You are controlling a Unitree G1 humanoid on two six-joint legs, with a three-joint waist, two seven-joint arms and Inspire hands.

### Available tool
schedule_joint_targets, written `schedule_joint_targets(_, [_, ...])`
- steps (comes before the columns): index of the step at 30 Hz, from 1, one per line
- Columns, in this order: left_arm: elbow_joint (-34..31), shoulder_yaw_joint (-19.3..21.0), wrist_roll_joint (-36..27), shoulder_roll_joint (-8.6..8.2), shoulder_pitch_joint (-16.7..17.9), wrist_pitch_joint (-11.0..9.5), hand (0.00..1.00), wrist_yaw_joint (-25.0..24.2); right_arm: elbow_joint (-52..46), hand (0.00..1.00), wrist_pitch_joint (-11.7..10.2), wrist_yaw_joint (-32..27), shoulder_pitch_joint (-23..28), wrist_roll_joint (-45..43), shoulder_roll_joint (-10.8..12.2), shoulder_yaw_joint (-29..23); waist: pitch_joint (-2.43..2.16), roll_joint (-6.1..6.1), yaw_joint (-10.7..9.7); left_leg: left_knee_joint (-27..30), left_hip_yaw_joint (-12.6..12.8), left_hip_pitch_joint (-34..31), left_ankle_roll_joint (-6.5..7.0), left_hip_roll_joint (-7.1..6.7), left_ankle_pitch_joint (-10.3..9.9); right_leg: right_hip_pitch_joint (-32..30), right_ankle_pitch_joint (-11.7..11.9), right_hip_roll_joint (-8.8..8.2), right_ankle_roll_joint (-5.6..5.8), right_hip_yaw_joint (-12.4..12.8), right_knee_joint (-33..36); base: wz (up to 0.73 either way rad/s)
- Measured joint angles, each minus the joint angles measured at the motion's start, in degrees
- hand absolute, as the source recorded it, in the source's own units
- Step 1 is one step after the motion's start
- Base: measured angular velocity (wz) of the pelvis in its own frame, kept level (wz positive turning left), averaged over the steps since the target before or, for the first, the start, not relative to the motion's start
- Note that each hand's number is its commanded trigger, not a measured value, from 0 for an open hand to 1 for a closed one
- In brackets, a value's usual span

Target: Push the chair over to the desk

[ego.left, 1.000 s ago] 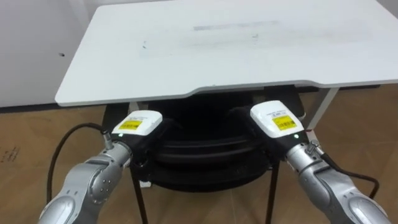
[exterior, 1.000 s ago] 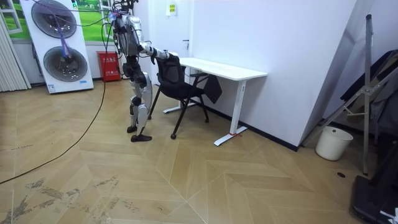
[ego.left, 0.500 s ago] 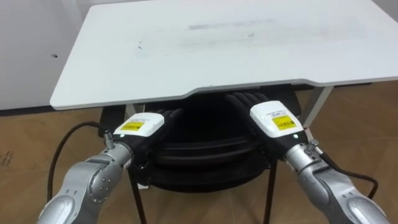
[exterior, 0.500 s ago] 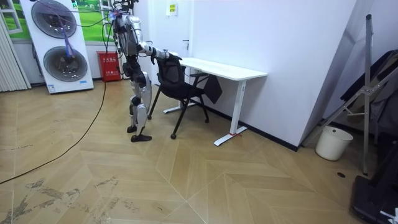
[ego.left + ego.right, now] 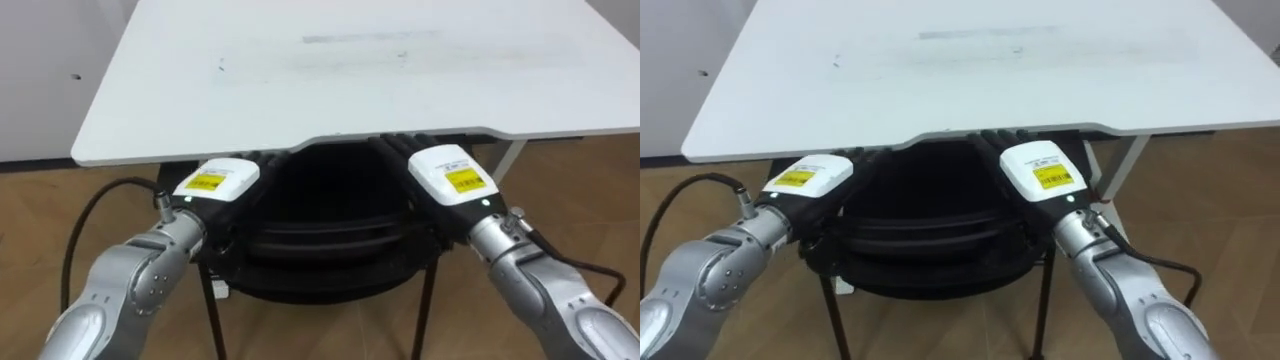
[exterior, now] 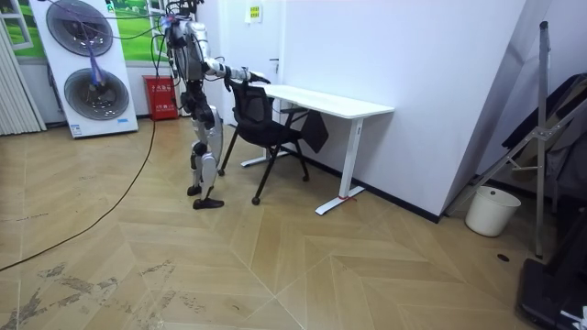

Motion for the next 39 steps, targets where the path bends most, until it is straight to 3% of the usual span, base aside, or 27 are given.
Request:
schedule_joint_targets(2, [-1.62,1.96,0.97,2.35,-0.56,-2.21,0.00,0.04,-0.95,0.00,-2.17,0.12,0.00,0.00,-2.15,-1.89,0.01,-0.02,0.13,-0.15,0.05,-0.03,0.00,0.00,0.01,0.31,0.63,0.70,-0.01,0.04,-1.06,-0.02])
schedule_joint_targets(3, [-1.77,4.18,0.59,2.81,-0.56,-4.04,0.00,0.14,-1.36,0.00,-2.99,0.22,0.47,0.12,-2.55,-3.28,0.07,-0.12,0.44,-0.31,0.14,-0.05,0.01,0.00,0.10,0.33,0.95,0.75,-0.05,0.10,-1.57,0.00])
schedule_joint_targets(5, [-1.77,6.49,0.37,2.85,-0.55,-5.34,0.00,1.16,-3.65,0.00,-4.27,0.43,2.50,0.28,-3.34,-6.02,0.11,-0.28,0.68,-0.85,0.03,0.05,0.09,-0.03,0.54,0.42,1.27,1.07,0.01,1.08,-2.31,0.06])
schedule_joint_targets(8, [-3.13,11.83,0.57,3.78,-0.59,-8.32,0.00,6.87,-5.61,0.00,-7.73,0.33,4.67,0.59,-4.72,-12.43,0.10,-0.41,0.56,-1.38,-0.83,0.26,0.21,-0.70,0.76,0.89,1.32,1.34,0.21,3.63,-3.14,0.16])
schedule_joint_targets(10, [-6.06,19.69,0.64,5.33,-0.66,-8.64,0.00,14.93,-8.62,0.00,-8.67,-1.99,6.41,2.25,-5.59,-21.07,-0.03,-0.83,0.48,-2.25,-1.02,0.96,0.21,-0.93,0.76,1.43,1.31,1.65,0.38,4.90,-3.93,0.02])
schedule_joint_targets(12, [-7.56,24.89,0.59,6.22,-1.58,-8.56,0.00,20.51,-11.32,0.00,-7.38,-7.09,6.23,5.38,-5.61,-28.97,-0.10,-1.03,0.57,-2.62,-1.04,1.70,0.21,-0.95,0.75,2.24,1.26,1.69,0.47,5.51,-4.38,-0.03])
schedule_joint_targets(13, [-7.77,27.34,0.59,6.47,-1.76,-8.54,0.00,24.00,-11.72,0.00,-6.12,-11.27,5.40,7.91,-5.53,-33.12,-0.46,-1.23,0.53,-3.40,-0.98,2.75,0.21,-1.01,0.75,3.28,1.26,1.77,0.51,5.59,-5.14,0.00])
schedule_joint_targets(15, [-7.63,30.07,0.19,6.53,-1.56,-8.36,0.00,27.71,-11.57,0.00,-5.10,-15.85,5.11,12.00,-5.54,-38.23,-0.91,-1.83,0.00,-4.30,-1.08,4.28,0.16,-1.10,0.71,4.92,1.15,1.88,0.69,5.63,-6.14,0.02])
schedule_joint_targets(16, [-7.42,31.50,-0.83,6.52,-1.16,-7.96,0.00,29.63,-11.53,0.00,-4.11,-18.22,5.13,14.14,-5.54,-40.20,-0.99,-2.07,-0.02,-4.51,-1.08,5.08,0.01,-1.22,0.59,5.64,1.04,1.97,0.85,5.92,-6.30,0.04])
schedule_joint_targets(19, [-7.29,33.81,-1.00,6.51,-0.85,-7.00,0.00,33.43,-10.24,0.00,-3.89,-22.33,6.48,16.99,-5.56,-44.82,-1.08,-2.27,-0.22,-4.58,-1.25,5.23,-0.13,-1.35,0.41,6.00,1.05,2.40,0.84,7.20,-7.07,0.00])
schedule_joint_targets(23, [-7.36,36.10,-1.10,6.48,0.95,-6.06,0.00,37.99,-8.02,0.00,-2.36,-25.98,8.67,22.33,-5.55,-47.61,-1.09,-1.45,-0.39,-4.40,-1.21,4.94,-0.11,-1.34,0.20,5.87,1.04,2.39,0.84,7.39,-7.01,0.00])
schedule_joint_targets(25, [-7.32,36.27,-1.98,6.01,2.96,-4.97,0.00,40.72,-5.55,0.00,-0.94,-28.48,10.13,24.01,-5.54,-48.28,-1.39,-0.73,-0.48,-4.51,-1.10,5.09,-0.11,-1.36,0.20,5.85,1.04,2.41,0.84,8.08,-6.96,-0.02])
schedule_joint_targets(30, [-5.09,36.26,-4.09,4.74,6.24,-2.75,0.00,43.05,0.19,0.00,2.18,-31.44,13.04,30.95,-5.27,-48.47,-1.22,0.60,-0.38,-5.04,-0.81,5.85,-0.11,-1.37,0.20,6.13,1.03,2.45,0.85,8.87,-6.95,-0.05])
schedule_joint_targets(32, [-4.19,36.61,-4.34,3.58,7.81,-0.82,0.00,43.35,1.63,0.00,4.12,-31.90,14.75,33.01,-4.06,-48.48,-1.31,0.93,-0.36,-5.05,-0.66,5.79,-0.11,-1.36,0.20,6.01,0.97,2.43,0.83,8.91,-6.93,0.00])
schedule_joint_targets(34, [-2.99,37.47,-6.83,0.56,9.54,0.85,0.00,44.21,3.65,0.00,5.64,-32.72,17.08,38.39,-2.04,-48.57,-1.07,0.54,-0.34,-5.24,-0.52,5.94,-0.11,-1.37,0.20,5.68,0.85,2.43,0.78,9.31,-6.94,-0.04])
schedule_joint_targets(39, [6.44,37.72,-14.28,-2.61,13.05,3.28,0.00,45.07,11.28,0.00,7.80,-34.62,19.34,52.40,3.03,-48.47,-1.09,0.55,-0.79,-5.37,-0.37,5.99,-0.11,-1.32,0.19,6.15,0.84,2.57,0.77,9.64,-7.01,-0.02])
